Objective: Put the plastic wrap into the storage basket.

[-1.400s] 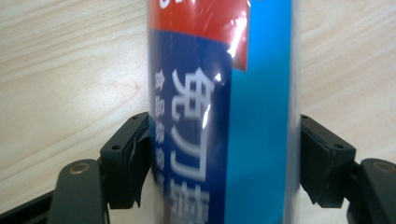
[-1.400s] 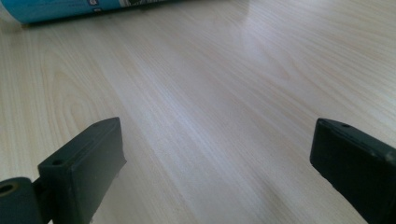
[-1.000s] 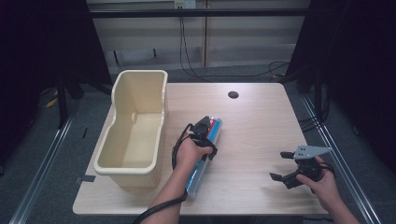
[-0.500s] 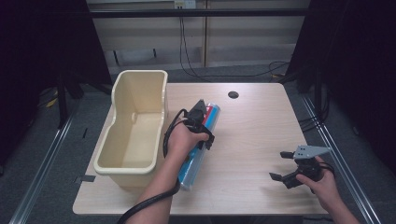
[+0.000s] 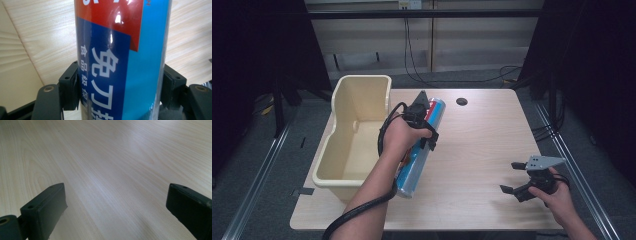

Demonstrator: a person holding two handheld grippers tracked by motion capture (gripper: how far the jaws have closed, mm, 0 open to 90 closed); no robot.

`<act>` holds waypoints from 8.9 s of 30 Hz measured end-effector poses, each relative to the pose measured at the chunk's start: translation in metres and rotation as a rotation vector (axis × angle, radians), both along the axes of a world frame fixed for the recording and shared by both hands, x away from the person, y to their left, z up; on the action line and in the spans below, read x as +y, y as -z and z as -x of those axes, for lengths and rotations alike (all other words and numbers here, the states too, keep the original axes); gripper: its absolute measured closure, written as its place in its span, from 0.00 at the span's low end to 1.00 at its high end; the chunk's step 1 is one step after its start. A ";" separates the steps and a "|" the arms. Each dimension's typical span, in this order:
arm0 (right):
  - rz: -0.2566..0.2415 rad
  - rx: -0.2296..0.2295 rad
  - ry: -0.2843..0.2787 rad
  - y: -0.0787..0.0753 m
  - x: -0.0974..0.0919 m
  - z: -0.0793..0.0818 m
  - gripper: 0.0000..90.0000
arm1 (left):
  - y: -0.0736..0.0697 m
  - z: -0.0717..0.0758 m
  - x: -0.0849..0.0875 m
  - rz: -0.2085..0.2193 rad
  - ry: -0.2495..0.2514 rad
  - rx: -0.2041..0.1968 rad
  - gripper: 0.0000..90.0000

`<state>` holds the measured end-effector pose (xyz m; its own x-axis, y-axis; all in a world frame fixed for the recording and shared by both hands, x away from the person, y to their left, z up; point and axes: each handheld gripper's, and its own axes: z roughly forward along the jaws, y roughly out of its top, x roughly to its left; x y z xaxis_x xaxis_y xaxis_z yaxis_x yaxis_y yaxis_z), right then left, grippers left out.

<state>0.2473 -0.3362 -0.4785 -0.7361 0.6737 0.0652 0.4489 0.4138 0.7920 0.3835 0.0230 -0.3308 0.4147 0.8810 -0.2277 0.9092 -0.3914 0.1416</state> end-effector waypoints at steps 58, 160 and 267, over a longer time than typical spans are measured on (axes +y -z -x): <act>0.007 -0.008 -0.006 0.001 0.002 -0.001 0.03 | -0.079 0.003 0.092 0.002 -0.156 -0.013 0.36; 0.003 -0.002 -0.008 0.002 0.002 0.000 0.03 | 0.007 0.000 0.152 -0.030 -0.376 0.143 0.35; 0.008 -0.020 -0.016 0.000 0.004 0.002 0.03 | -0.032 0.004 0.070 0.195 -0.131 -0.152 0.05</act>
<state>0.2453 -0.3321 -0.4781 -0.7481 0.6621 0.0447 0.4260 0.4275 0.7974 0.3794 0.0926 -0.2988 0.3429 0.8751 -0.3416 0.9127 -0.2243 0.3415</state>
